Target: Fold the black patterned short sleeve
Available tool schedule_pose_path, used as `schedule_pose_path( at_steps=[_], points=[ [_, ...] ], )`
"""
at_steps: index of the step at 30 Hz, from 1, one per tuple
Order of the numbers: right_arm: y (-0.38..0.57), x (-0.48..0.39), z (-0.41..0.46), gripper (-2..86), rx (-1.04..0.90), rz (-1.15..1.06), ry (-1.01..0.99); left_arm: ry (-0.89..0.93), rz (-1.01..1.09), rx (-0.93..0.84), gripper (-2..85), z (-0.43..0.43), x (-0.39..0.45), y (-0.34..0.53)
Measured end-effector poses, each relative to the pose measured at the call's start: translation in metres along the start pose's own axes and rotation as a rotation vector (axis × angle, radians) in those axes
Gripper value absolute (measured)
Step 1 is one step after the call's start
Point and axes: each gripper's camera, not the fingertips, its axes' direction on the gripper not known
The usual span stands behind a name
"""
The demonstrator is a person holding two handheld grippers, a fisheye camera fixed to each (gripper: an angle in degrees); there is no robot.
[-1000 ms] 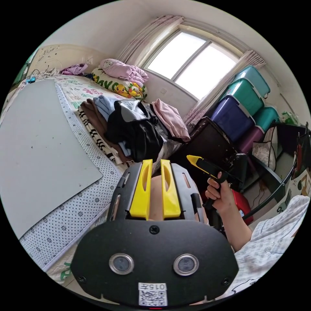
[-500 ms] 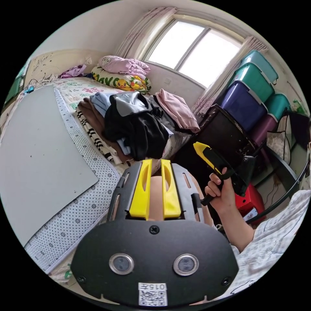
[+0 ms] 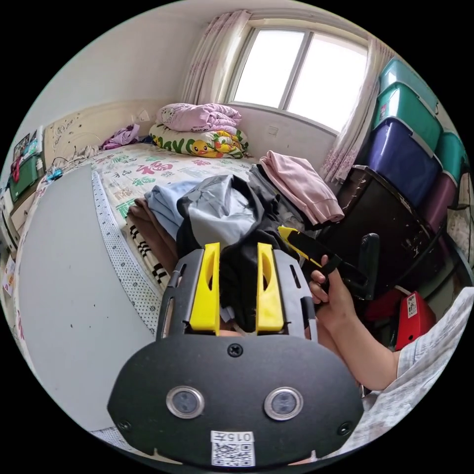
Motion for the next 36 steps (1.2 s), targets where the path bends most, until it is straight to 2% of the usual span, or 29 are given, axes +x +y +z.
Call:
schedule_pose_path(
  at_steps=[1, 3, 5, 8, 10, 14, 16, 20, 23, 25, 28, 31, 33, 36],
  points=[
    [0.000, 0.012, 0.004, 10.6, -0.033, 0.032, -0.096, -0.012, 0.003, -0.010, 11.0, 0.003, 0.000, -0.005],
    [-0.001, 0.016, 0.004, 9.9, -0.058, -0.025, -0.166, -0.052, -0.002, -0.041, 10.5, 0.016, -0.002, -0.022],
    [0.000, 0.019, 0.004, 8.0, -0.095, -0.066, -0.104, -0.028, -0.023, -0.084, 8.6, 0.025, -0.007, -0.032],
    [0.006, 0.031, 0.002, 5.1, -0.124, -0.090, -0.151, 0.035, -0.094, -0.130, 5.0, 0.025, -0.023, -0.045],
    [0.020, 0.051, -0.008, 2.1, -0.136, -0.068, -0.175, 0.064, -0.110, -0.103, 3.5, 0.008, -0.029, -0.048],
    [0.054, 0.066, -0.051, 0.6, -0.038, -0.101, -0.163, 0.096, -0.154, 0.042, 1.9, -0.065, -0.041, -0.041],
    [0.076, 0.069, -0.086, 0.2, 0.029, -0.102, -0.238, 0.138, -0.188, 0.124, 1.6, -0.109, -0.053, -0.033],
    [0.093, 0.019, -0.132, 0.0, 0.087, -0.188, -0.367, 0.211, -0.226, 0.277, 1.0, -0.216, -0.082, -0.010],
    [0.113, -0.069, -0.157, -0.1, 0.111, -0.404, -0.364, 0.214, -0.227, 0.391, 0.5, -0.298, -0.103, 0.007],
    [0.125, -0.101, -0.159, -0.2, 0.127, -0.449, -0.384, 0.200, -0.244, 0.475, 0.1, -0.349, -0.120, 0.021],
    [0.146, -0.157, -0.146, -0.2, 0.094, -0.530, -0.453, 0.140, -0.248, 0.525, -0.3, -0.417, -0.147, 0.040],
    [0.173, -0.215, -0.119, -0.2, 0.073, -0.614, -0.440, 0.094, -0.277, 0.598, -0.6, -0.475, -0.170, 0.064],
    [0.179, -0.232, -0.107, -0.2, 0.091, -0.585, -0.467, -0.028, -0.334, 0.730, -0.8, -0.528, -0.185, 0.093],
    [0.180, -0.252, -0.081, -0.1, 0.047, -0.576, -0.503, -0.034, -0.334, 0.802, -0.7, -0.581, -0.201, 0.124]
  ],
)
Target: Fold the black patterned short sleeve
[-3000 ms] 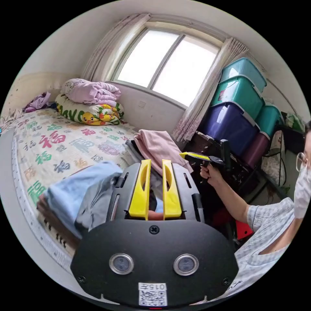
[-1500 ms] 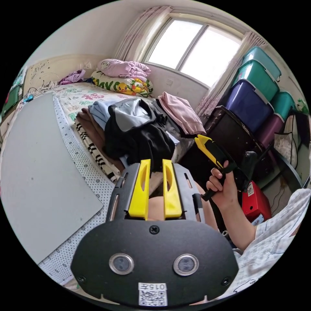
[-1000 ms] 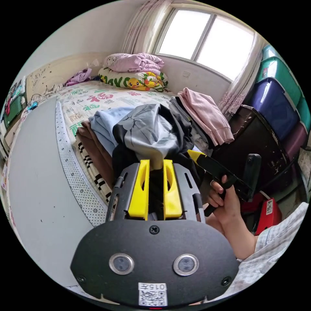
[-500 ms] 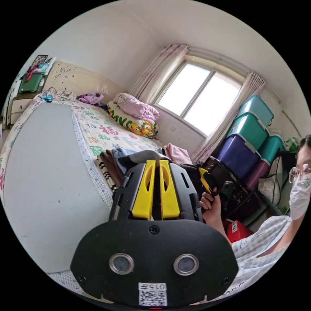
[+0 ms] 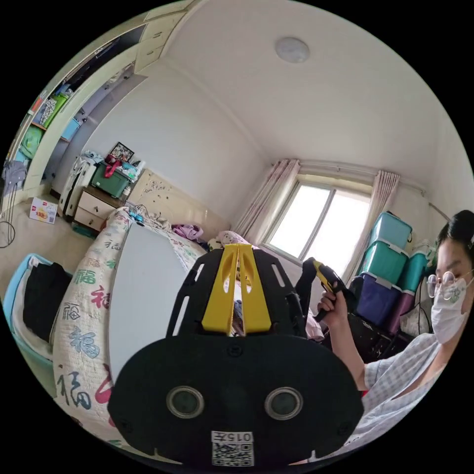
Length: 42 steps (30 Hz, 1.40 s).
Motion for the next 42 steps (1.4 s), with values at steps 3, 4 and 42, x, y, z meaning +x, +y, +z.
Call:
schedule_pose_path(
  at_steps=[3, 4, 42],
  points=[
    [0.018, 0.011, 0.022, -0.1, -0.005, 0.026, 0.026, -0.017, 0.049, -0.151, 0.0, -0.009, -0.008, 0.009],
    [0.030, 0.020, 0.023, -0.1, -0.008, 0.039, 0.020, -0.030, 0.058, -0.196, 0.2, -0.006, -0.009, 0.017],
    [0.125, 0.269, -0.064, 5.5, -0.409, 0.207, -0.082, 0.195, 0.026, -0.622, 1.7, 0.110, 0.062, 0.214]
  ],
)
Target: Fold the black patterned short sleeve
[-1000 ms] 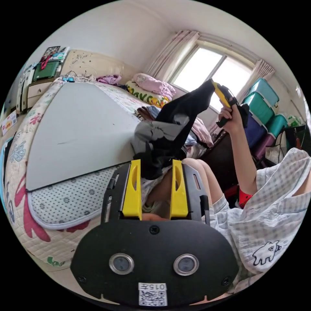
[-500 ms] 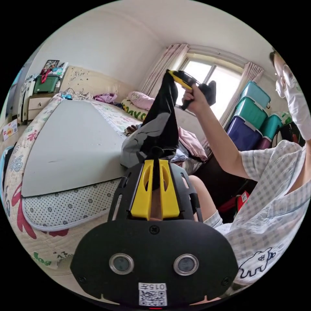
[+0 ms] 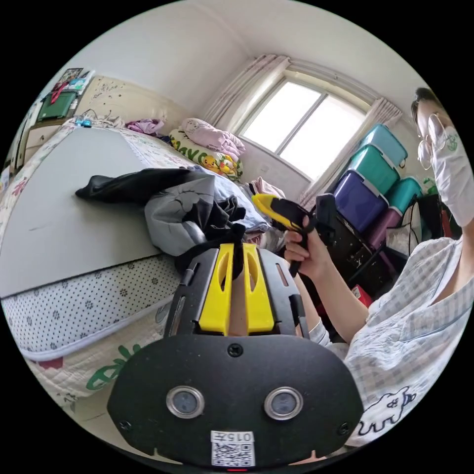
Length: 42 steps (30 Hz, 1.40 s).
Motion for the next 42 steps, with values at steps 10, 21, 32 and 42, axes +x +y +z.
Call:
schedule_pose_path(
  at_steps=[10, 21, 32, 42],
  points=[
    [0.016, 0.061, -0.105, 6.6, 0.077, 0.234, -0.177, 0.003, 0.144, -0.052, 2.4, 0.061, 0.054, -0.018],
    [-0.051, 0.047, -0.100, 8.3, 0.055, 0.133, -0.118, 0.349, 0.032, -0.115, 6.8, 0.057, 0.013, -0.035],
    [-0.107, 0.072, -0.094, 8.3, 0.027, 0.210, 0.041, 0.260, 0.045, -0.083, 5.0, 0.065, 0.001, -0.036],
    [-0.134, 0.106, -0.090, 1.9, 0.027, 0.257, 0.029, -0.061, 0.308, -0.234, 10.5, 0.154, 0.056, -0.114]
  ],
)
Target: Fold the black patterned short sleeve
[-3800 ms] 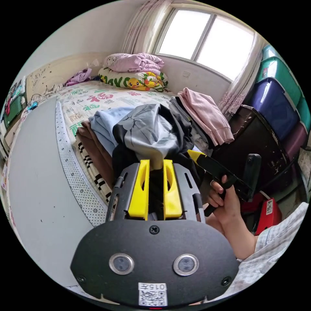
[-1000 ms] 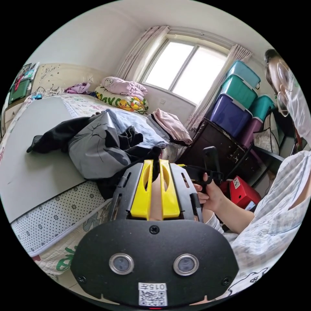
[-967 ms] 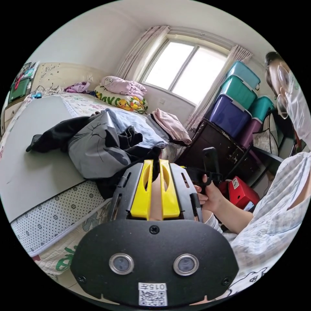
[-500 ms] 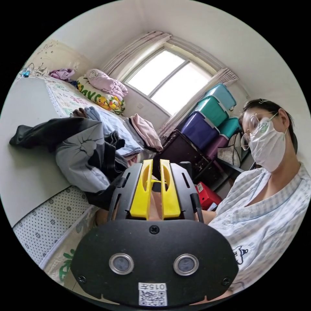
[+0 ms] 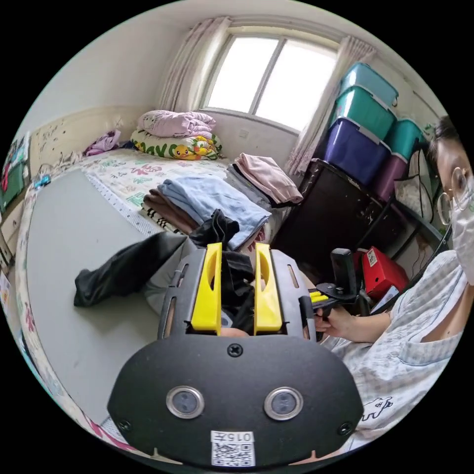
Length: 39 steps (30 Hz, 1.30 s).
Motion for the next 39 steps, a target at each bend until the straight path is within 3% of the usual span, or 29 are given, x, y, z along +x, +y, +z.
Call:
schedule_pose_path(
  at_steps=[10, 14, 30, 39],
  points=[
    [0.004, 0.025, 0.004, -0.2, 0.045, -0.077, 0.008, -0.256, 0.146, -0.356, 10.7, 0.149, 0.022, -0.049],
    [0.015, 0.024, 0.008, -0.2, 0.072, -0.165, 0.066, -0.338, 0.115, -0.280, 5.1, 0.147, 0.017, -0.028],
    [0.056, 0.064, 0.013, -0.3, 0.115, -0.187, 0.042, -0.164, -0.286, 0.248, 0.6, 0.000, -0.034, 0.022],
    [0.082, 0.080, 0.024, -0.2, 0.122, -0.190, 0.051, -0.141, -0.323, 0.305, 0.3, -0.038, -0.048, 0.036]
  ],
)
